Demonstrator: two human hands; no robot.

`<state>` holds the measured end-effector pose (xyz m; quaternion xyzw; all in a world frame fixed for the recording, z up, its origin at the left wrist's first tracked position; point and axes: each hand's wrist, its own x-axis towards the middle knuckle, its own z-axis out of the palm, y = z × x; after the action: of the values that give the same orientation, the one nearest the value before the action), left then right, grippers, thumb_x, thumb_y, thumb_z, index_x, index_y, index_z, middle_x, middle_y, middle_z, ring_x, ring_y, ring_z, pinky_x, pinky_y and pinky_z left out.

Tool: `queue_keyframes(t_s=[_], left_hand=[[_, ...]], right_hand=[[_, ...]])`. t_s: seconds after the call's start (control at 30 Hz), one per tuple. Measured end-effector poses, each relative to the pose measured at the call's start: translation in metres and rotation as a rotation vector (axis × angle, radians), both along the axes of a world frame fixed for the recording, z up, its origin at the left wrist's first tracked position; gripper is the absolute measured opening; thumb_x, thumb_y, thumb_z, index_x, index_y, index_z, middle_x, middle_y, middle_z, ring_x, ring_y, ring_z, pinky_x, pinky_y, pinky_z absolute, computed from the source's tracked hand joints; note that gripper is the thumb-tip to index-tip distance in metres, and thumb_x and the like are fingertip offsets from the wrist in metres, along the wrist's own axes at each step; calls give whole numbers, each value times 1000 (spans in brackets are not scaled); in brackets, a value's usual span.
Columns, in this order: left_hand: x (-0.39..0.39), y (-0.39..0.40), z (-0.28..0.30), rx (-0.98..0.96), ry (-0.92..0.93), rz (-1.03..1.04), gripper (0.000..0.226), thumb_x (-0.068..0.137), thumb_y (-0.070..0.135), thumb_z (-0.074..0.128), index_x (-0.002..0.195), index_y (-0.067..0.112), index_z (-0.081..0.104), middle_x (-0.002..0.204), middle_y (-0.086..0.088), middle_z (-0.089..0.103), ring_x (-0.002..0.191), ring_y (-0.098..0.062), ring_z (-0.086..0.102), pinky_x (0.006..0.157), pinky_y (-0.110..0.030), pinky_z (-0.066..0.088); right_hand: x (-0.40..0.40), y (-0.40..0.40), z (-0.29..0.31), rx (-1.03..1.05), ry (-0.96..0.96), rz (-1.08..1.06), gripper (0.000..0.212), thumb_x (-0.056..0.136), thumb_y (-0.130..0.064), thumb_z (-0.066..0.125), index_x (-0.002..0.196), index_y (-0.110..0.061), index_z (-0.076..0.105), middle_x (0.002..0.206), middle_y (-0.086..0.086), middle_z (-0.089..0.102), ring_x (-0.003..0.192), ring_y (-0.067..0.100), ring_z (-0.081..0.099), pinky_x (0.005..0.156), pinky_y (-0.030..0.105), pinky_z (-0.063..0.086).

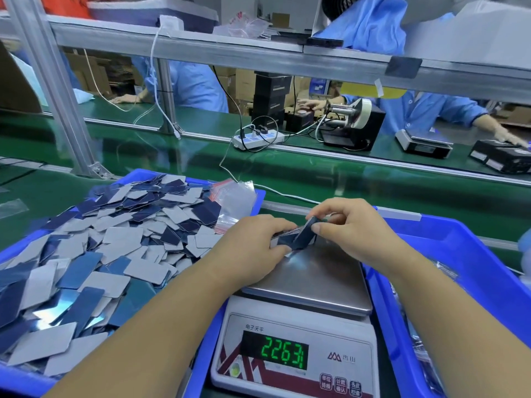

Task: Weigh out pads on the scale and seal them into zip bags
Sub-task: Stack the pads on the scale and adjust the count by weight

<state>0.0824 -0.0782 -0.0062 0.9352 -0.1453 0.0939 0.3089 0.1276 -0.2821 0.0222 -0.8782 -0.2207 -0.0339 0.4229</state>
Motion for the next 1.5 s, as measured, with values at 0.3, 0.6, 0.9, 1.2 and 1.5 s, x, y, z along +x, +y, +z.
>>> queue_keyframes(t_s=[0.3,0.6,0.9,1.2,1.5], left_hand=[[-1,1,3,-53,-3,-18,33,83,29,73,113,42,70,87,16,69,82,1,55,74,-26,50],[1,-1,1,-104,6,-27,35,81,28,77,112,43,71,76,25,62,69,10,53,60,-8,38],[-3,-7,6,-87,18,76,48,85,30,74,131,32,60,99,15,59,90,2,52,82,-19,39],[-16,-23,1,309,164,-9,83,100,49,42,159,19,-8,166,-5,14,154,-19,-6,123,-40,-2],[-10,-23,-5,358,119,-17,77,101,50,37,159,25,-6,168,0,5,154,-21,-10,123,-51,-7]], right_hand=[[-1,-2,0,-232,-67,1,18,73,-30,85,77,-32,68,59,-31,60,53,-5,54,50,7,37],[-3,5,-6,-92,8,92,40,74,-14,83,99,-33,58,87,-14,67,52,9,49,56,25,49],[-1,2,-3,-243,-90,75,20,77,-19,82,78,-31,66,69,-24,64,57,-1,56,55,11,40],[-4,12,-7,-285,-69,66,28,77,-19,77,90,-40,64,80,-27,66,64,-13,56,60,6,39],[-6,14,-3,-308,-123,1,22,79,-18,76,84,-37,66,74,-22,65,64,-12,55,60,7,39]])
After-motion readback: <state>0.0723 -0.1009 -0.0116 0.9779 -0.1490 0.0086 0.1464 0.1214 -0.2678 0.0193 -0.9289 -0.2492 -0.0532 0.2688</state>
